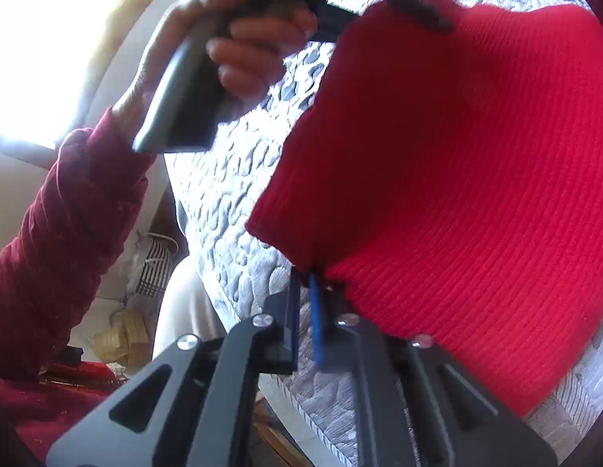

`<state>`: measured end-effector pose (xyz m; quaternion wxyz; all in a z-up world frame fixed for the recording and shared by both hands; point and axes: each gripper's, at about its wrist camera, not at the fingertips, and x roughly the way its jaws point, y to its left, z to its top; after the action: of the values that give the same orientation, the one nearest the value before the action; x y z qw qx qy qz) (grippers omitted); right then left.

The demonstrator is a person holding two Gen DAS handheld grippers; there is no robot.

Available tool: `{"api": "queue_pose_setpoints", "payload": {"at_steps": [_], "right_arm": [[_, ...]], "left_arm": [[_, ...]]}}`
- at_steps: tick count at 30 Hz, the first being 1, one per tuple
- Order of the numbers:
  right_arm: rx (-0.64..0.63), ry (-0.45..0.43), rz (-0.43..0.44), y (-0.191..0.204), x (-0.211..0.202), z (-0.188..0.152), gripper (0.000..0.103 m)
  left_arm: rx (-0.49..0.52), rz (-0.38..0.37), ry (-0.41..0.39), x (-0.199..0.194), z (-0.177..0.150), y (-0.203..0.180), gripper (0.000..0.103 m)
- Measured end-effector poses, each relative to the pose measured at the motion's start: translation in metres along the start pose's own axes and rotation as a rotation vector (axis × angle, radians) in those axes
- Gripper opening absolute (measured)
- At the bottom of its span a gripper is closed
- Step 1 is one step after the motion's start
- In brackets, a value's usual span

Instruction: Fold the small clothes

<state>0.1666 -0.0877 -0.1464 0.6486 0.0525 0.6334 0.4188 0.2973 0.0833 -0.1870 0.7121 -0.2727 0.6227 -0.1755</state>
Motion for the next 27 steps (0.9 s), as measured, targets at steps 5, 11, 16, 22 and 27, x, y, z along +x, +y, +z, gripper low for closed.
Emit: {"api": "queue_pose_setpoints", "payload": {"at_steps": [5,11,16,22,27], "right_arm": [[0.059,-0.104,0.016,-0.012,-0.04,-0.005,0.056],[0.161,-0.198,-0.151,-0.046,-0.095,-0.021,0.062],[0.313,-0.177,-0.176,-0.083,-0.103,-0.045,0.062],[0.463,-0.141,-0.056,-0.1,-0.079,-0.077,0.064],[0.514,-0.116,0.08,-0.106,-0.066,-0.079,0.02]], "left_arm": [[0.066,0.072,0.006,-0.018,-0.009,-0.013,0.022],[0.178,0.142,0.007,-0.06,-0.07,-0.023,0.048],[0.126,0.115,0.018,-0.08,-0.135,-0.017,0.049],[0.183,0.207,-0.015,-0.075,-0.171,-0.031,0.047],[0.151,0.26,0.056,-0.047,-0.177,-0.018,0.024]]}}
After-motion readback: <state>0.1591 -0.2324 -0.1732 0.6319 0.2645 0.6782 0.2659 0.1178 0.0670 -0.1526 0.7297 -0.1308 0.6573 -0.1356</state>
